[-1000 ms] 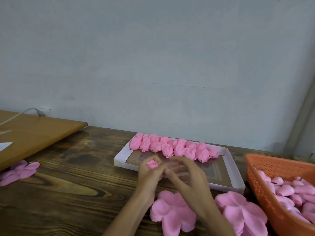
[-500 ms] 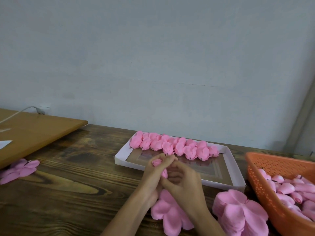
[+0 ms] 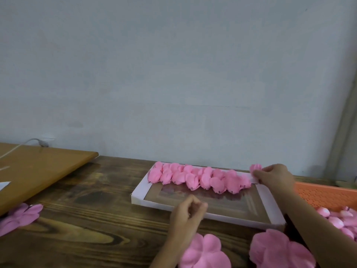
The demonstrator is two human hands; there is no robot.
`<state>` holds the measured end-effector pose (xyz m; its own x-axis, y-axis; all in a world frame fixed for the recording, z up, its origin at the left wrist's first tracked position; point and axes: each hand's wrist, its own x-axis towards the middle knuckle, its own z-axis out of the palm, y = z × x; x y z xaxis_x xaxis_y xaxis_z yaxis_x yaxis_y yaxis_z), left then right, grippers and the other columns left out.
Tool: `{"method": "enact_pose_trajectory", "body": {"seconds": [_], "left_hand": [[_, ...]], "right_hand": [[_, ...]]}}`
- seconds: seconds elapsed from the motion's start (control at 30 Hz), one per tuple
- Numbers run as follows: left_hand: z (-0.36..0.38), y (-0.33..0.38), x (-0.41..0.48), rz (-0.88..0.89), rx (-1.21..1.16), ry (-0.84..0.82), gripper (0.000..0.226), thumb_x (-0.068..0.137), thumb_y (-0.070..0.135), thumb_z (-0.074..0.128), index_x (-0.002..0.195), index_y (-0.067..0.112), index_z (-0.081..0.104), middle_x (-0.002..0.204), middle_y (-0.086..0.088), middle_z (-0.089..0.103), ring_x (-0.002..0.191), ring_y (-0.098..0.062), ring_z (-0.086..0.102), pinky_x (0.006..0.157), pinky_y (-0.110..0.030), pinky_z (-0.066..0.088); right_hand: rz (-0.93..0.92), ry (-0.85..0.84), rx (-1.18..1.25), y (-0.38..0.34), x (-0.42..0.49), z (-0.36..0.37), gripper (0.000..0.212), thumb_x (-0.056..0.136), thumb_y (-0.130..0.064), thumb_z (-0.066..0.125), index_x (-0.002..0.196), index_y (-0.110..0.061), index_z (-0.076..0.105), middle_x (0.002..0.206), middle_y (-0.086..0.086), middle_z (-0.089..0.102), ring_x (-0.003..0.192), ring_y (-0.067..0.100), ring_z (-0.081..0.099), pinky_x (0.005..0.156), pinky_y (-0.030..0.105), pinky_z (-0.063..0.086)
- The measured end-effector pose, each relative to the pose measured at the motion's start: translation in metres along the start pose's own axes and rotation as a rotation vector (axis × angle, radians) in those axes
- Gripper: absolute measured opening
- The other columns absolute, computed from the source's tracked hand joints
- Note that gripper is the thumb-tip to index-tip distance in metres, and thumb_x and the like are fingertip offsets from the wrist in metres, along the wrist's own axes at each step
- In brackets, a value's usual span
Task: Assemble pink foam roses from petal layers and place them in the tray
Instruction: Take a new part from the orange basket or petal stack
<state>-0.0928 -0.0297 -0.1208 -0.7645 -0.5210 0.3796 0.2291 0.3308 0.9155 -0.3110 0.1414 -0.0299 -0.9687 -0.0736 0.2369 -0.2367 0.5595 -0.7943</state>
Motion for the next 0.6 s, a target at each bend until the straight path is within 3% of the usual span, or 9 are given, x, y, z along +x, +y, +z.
{"method": "enact_pose_trajectory", "body": {"seconds": [0.07,0.13,0.27,0.37,0.53,0.6], "left_hand": [[0.000,-0.004,0.001,-0.017,0.027,-0.059,0.027,0.091,0.049,0.068,0.072,0.030,0.061,0.067,-0.001,0.062,0.069,-0.007,0.060,0.073,-0.030,0.050],[-0.001,-0.007,0.003,-0.040,0.037,-0.069,0.030,0.097,0.039,0.069,0.070,0.028,0.062,0.065,0.003,0.064,0.067,-0.005,0.061,0.071,-0.022,0.049],[-0.002,-0.010,0.005,-0.057,0.043,-0.051,0.033,0.098,0.038,0.069,0.070,0.022,0.061,0.063,0.003,0.065,0.066,-0.004,0.061,0.071,-0.025,0.050],[-0.002,-0.010,0.005,-0.059,0.027,-0.040,0.035,0.096,0.043,0.068,0.068,0.024,0.060,0.061,0.002,0.064,0.064,-0.003,0.060,0.068,-0.023,0.048],[-0.005,-0.008,0.005,-0.066,0.011,-0.050,0.042,0.083,0.061,0.065,0.069,0.021,0.062,0.059,0.002,0.064,0.061,-0.003,0.059,0.066,-0.022,0.047],[-0.006,-0.009,0.004,-0.079,0.020,-0.080,0.041,0.081,0.058,0.070,0.070,0.019,0.065,0.059,0.004,0.064,0.061,-0.003,0.060,0.067,-0.023,0.047]], "right_hand": [[-0.012,-0.004,-0.212,0.002,0.014,0.010,0.039,0.088,-0.033,0.070,0.067,0.001,0.071,0.059,0.013,0.064,0.063,0.033,0.063,0.061,0.033,0.044],[-0.038,-0.007,-0.357,0.000,0.025,0.020,0.030,0.089,-0.027,0.068,0.076,0.000,0.064,0.073,0.015,0.067,0.072,0.033,0.063,0.064,0.031,0.043],[-0.073,-0.059,-0.580,-0.007,0.037,0.035,0.016,0.092,-0.018,0.066,0.099,-0.004,0.061,0.096,0.015,0.065,0.095,0.035,0.063,0.071,0.032,0.047],[-0.075,-0.093,-0.709,-0.001,0.039,0.041,0.023,0.090,-0.012,0.066,0.112,-0.007,0.063,0.113,0.016,0.067,0.110,0.035,0.064,0.080,0.036,0.053],[-0.178,-0.276,-0.863,-0.007,0.046,0.019,0.034,0.090,-0.022,0.068,0.121,-0.009,0.061,0.119,0.012,0.069,0.113,0.030,0.065,0.087,0.029,0.050],[-0.243,-0.269,-0.840,-0.032,0.059,-0.012,0.025,0.094,-0.027,0.066,0.116,-0.015,0.064,0.105,0.007,0.072,0.097,0.027,0.070,0.085,0.028,0.051]]}}
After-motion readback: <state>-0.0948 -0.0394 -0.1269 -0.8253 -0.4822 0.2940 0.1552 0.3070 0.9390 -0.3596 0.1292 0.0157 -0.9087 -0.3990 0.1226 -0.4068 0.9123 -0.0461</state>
